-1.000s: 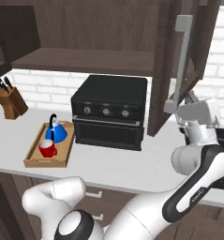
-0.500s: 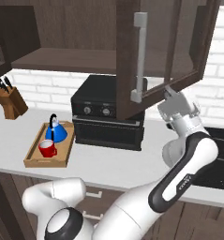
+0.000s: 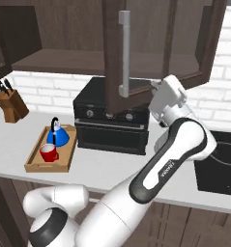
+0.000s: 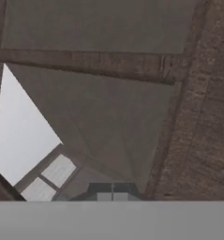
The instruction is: Pick the kettle from the counter and place it on the tray. Then pick the mug from the cabinet and place it on the tray. Then close the cabinet doors.
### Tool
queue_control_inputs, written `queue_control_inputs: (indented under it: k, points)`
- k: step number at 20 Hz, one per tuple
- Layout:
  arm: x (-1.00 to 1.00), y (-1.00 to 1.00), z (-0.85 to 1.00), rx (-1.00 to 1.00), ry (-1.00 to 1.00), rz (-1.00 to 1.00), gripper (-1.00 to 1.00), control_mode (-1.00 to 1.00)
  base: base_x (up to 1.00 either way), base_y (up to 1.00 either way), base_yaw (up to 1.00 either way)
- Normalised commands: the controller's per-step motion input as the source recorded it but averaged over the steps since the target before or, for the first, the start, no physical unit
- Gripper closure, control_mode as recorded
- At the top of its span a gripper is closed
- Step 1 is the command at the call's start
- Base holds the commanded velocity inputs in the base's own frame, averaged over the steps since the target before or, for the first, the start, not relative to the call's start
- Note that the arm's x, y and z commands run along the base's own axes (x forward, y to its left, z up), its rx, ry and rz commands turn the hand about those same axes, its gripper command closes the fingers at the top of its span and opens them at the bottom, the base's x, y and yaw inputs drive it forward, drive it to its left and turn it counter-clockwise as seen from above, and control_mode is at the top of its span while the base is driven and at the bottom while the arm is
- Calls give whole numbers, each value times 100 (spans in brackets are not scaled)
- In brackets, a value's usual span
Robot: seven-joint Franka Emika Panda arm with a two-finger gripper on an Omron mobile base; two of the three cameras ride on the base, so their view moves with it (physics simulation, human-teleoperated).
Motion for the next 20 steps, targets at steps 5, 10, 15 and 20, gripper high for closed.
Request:
queue_control_inputs:
  k: [5,10,15,20]
  points:
    - [0,56,29,-4,26,-2,100,-100,0,0,0]
    - [2,55,2,0,33,-23,100,-100,0,0,0]
    - [20,54,0,0,28,-23,100,-100,0,0,0]
    - [49,42,0,0,17,-19,100,-100,0,0,0]
